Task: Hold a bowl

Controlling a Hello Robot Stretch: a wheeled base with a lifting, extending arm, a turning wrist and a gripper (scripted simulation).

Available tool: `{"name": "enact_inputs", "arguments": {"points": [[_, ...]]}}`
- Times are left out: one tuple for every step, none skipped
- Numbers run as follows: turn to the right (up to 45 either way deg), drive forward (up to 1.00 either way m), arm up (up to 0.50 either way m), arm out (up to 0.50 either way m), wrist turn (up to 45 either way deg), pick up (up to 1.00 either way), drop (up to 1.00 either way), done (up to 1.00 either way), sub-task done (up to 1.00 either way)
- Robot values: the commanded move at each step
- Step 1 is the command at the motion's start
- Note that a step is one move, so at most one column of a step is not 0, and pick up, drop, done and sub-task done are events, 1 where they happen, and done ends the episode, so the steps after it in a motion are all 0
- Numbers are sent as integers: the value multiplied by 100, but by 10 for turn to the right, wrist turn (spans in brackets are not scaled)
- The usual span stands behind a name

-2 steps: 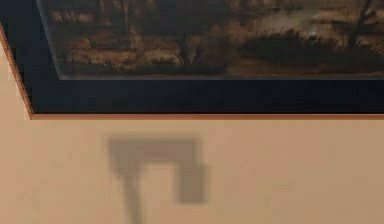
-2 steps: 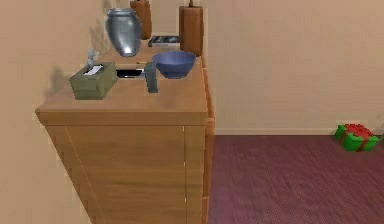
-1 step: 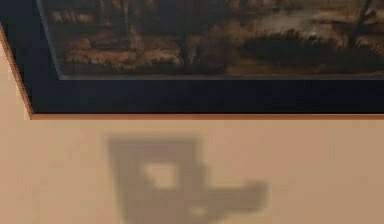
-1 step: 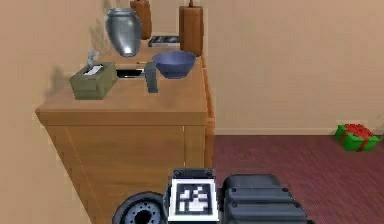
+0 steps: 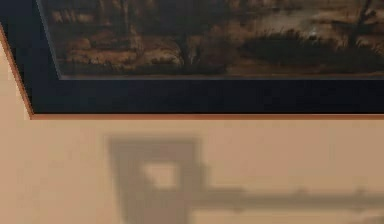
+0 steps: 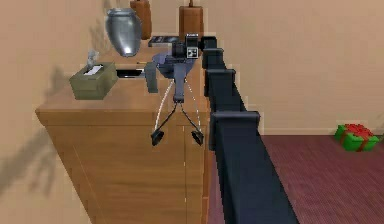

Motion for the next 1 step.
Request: {"name": "enact_inputs", "arguments": {"points": [[0, 0, 0, 0, 450, 0, 0, 0, 0]]}}
